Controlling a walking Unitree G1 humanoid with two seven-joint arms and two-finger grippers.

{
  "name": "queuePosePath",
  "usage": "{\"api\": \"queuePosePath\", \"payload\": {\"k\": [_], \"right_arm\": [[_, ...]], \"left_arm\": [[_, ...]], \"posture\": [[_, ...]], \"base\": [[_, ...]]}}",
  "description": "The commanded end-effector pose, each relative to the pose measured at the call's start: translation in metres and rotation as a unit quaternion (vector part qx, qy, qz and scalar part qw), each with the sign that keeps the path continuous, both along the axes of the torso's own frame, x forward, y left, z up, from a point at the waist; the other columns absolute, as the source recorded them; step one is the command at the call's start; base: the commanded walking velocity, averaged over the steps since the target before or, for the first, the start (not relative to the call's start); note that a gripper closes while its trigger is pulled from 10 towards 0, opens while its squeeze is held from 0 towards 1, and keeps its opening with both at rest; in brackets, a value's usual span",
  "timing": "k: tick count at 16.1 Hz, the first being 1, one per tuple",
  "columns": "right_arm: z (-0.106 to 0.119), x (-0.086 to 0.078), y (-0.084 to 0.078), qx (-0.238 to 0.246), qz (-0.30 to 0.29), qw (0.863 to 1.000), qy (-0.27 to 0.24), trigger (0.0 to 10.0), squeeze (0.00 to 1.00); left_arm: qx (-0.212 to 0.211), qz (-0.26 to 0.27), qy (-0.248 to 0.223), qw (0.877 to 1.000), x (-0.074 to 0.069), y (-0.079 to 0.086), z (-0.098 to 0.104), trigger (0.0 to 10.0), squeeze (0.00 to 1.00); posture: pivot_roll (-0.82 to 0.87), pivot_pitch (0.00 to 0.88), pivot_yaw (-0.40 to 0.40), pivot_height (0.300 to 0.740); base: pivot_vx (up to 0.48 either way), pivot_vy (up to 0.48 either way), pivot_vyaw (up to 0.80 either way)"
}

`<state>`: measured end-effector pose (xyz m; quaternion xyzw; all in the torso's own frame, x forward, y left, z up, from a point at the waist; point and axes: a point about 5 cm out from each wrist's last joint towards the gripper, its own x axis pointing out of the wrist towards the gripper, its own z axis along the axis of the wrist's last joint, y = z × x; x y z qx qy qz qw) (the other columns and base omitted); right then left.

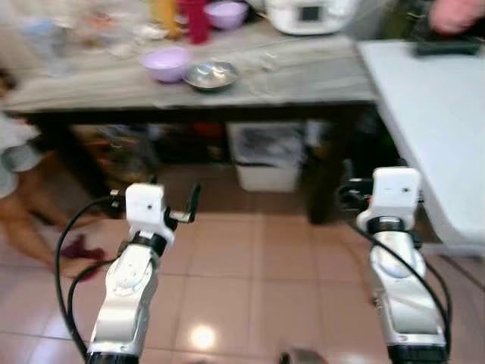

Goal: Setting the table

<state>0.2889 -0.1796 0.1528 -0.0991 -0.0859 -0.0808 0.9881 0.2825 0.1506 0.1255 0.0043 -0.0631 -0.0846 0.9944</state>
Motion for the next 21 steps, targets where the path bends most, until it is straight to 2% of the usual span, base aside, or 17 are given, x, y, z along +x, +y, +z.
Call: {"api": "queuePosePath", "payload": {"k": [1,5,7,10,12,15,21], "right_arm": [[0.005,0.000,0.009,0.001,0.017,1.000,-0.013,10.0,0.00],[-0.009,-0.018,0.002,0.007,0.031,0.999,0.010,10.0,0.00],[-0.022,-0.033,-0.004,0.004,0.025,0.999,0.031,10.0,0.00],[-0.029,-0.048,-0.012,0.002,0.016,0.999,0.044,10.0,0.00],[-0.031,-0.054,-0.014,-0.001,0.014,0.999,0.048,10.0,0.00],[-0.035,-0.064,-0.017,-0.004,0.013,0.998,0.058,10.0,0.00],[-0.032,-0.058,-0.013,-0.002,0.020,0.998,0.051,10.0,0.00]], "left_arm": [[0.005,0.015,0.003,1.000,-0.003,0.009,-0.004,10.0,0.00],[0.017,0.025,0.023,0.999,-0.013,0.022,-0.019,10.0,0.00],[0.022,0.037,0.039,0.998,-0.024,0.032,-0.029,10.0,0.00],[0.032,0.044,0.054,0.997,-0.039,0.042,-0.040,10.0,0.00],[0.036,0.047,0.061,0.996,-0.043,0.046,-0.044,10.0,0.00],[0.039,0.039,0.061,0.997,-0.043,0.045,-0.046,10.0,0.00],[0.024,0.016,0.029,0.999,-0.029,0.032,-0.028,10.0,0.00]], "posture": [[-0.16,0.124,0.065,0.740],[-0.15,0.117,0.061,0.740],[-0.15,0.111,0.068,0.740],[-0.15,0.102,0.078,0.740],[-0.15,0.099,0.078,0.740],[-0.16,0.099,0.079,0.740],[-0.15,0.089,0.082,0.740]], "base": [[0.000,0.000,0.00],[0.000,0.000,0.00],[0.000,0.000,0.00],[0.000,0.000,0.00],[0.000,0.000,0.00],[0.000,0.000,0.00],[0.000,0.000,0.00]]}}
